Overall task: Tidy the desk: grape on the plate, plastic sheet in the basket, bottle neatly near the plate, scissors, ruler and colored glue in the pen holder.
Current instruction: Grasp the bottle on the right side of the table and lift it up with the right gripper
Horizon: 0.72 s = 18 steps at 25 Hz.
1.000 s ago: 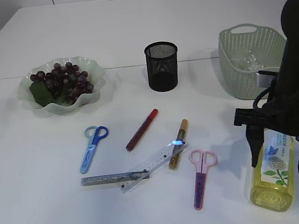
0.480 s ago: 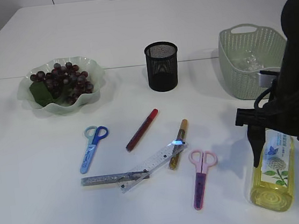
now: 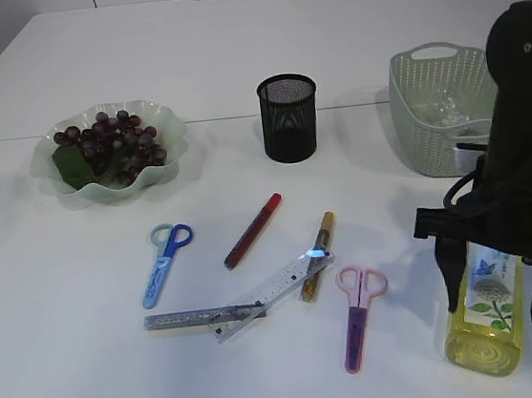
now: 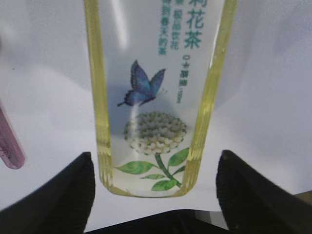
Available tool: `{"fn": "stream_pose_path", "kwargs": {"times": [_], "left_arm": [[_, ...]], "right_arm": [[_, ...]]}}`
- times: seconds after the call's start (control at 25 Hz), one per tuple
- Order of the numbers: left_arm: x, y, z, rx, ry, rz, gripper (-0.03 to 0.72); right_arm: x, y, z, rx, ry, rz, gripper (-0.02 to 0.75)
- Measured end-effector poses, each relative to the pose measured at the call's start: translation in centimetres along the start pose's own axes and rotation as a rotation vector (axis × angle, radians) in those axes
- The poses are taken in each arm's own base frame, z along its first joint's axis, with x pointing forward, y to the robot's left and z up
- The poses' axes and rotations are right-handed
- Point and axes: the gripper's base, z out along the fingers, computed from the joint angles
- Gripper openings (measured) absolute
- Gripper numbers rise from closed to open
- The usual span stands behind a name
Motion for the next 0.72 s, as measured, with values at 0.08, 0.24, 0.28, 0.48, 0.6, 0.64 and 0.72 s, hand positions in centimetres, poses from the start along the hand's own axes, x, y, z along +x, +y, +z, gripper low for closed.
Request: {"fn": "stream_pose_path", "kwargs": {"times": [0.08,0.24,0.28,0.48,0.6,0.64,0.72], "left_arm": [[0.0,0.0,0.0,0.0,0.0,0.0,0.379],[0.0,0.0,0.0,-0.002,0.0,0.0,0.379],[0.0,0.0,0.0,-0.002,0.0,0.0,0.379],[0.0,0.1,0.0,-0.006,0.0,0.002,0.379],[0.0,0.1,0.0,-0.006,0.0,0.002,0.379],[0.0,0.1,0.0,-0.006,0.0,0.002,0.379],[0.0,0.1,0.0,-0.006,0.0,0.002,0.379]], "right_arm": [[0.0,0.2,0.3,0.005,0.008,-0.003,0.595],[-0.1,0.2,0.8,0.014,0.022,0.001,0.595],[-0.2,0.3,0.8,0.013,0.022,0.001,0.595],[-0.4,0.3,1.2,0.018,0.027,0.003,0.595],[-0.4,0.3,1.2,0.021,0.022,0.0,0.594],[-0.4,0.3,1.2,0.022,0.022,0.0,0.594],[-0.5,0.3,1.2,0.021,0.018,-0.001,0.594]]}}
